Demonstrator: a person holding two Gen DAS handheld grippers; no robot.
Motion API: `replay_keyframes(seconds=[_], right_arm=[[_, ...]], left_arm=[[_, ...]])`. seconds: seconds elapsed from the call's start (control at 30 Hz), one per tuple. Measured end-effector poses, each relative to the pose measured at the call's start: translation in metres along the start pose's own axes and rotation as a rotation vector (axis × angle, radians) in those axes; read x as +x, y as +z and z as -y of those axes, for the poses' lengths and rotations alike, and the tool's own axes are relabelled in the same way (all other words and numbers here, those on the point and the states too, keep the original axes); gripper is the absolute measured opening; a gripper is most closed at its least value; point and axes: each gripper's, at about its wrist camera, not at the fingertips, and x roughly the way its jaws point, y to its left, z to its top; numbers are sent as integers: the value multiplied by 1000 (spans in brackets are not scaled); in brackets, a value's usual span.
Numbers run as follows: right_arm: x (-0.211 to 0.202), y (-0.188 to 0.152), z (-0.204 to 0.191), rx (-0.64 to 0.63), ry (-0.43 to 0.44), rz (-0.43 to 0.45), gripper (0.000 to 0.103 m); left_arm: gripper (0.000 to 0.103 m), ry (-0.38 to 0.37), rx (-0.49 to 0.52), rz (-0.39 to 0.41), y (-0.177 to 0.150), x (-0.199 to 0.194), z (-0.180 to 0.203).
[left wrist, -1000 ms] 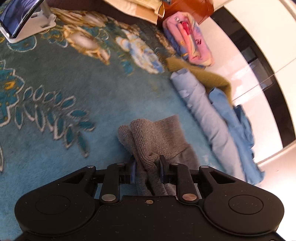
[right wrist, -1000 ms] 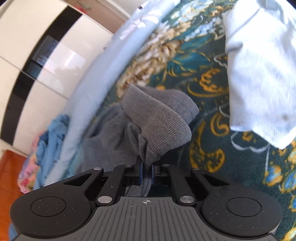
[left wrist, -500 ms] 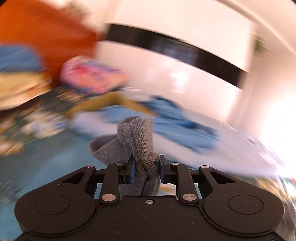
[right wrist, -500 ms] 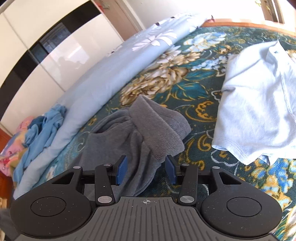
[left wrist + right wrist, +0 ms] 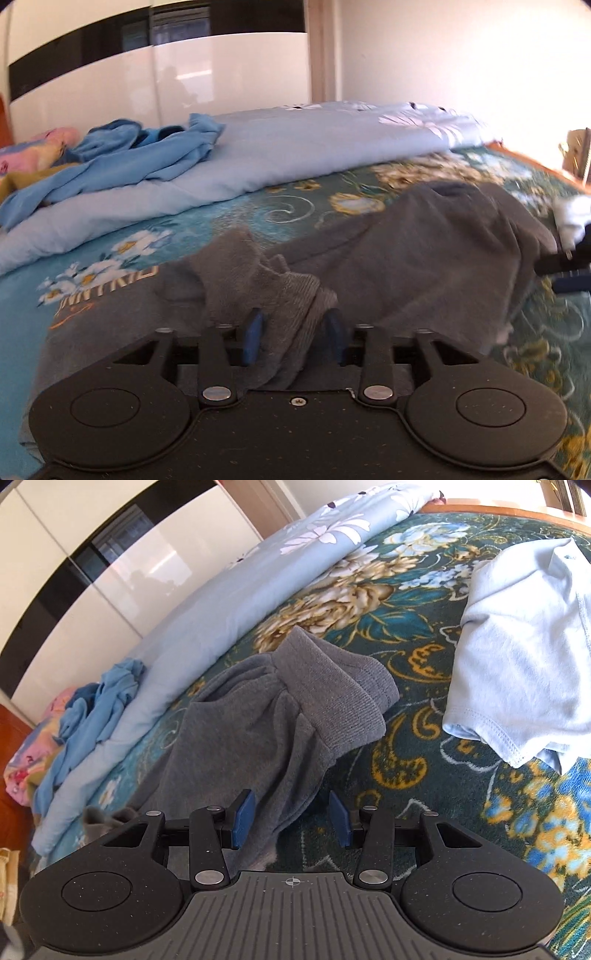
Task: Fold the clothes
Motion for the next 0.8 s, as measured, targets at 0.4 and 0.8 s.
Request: replay_keyframes(seconds=[0.4, 0.8], right_arm=[[1, -6, 47, 276, 127, 94, 70], [47, 17, 60, 478, 150, 193, 80]], left_arm=[[60, 22, -294, 53, 8, -38, -80], [60, 127, -552, -4, -30, -79, -160]])
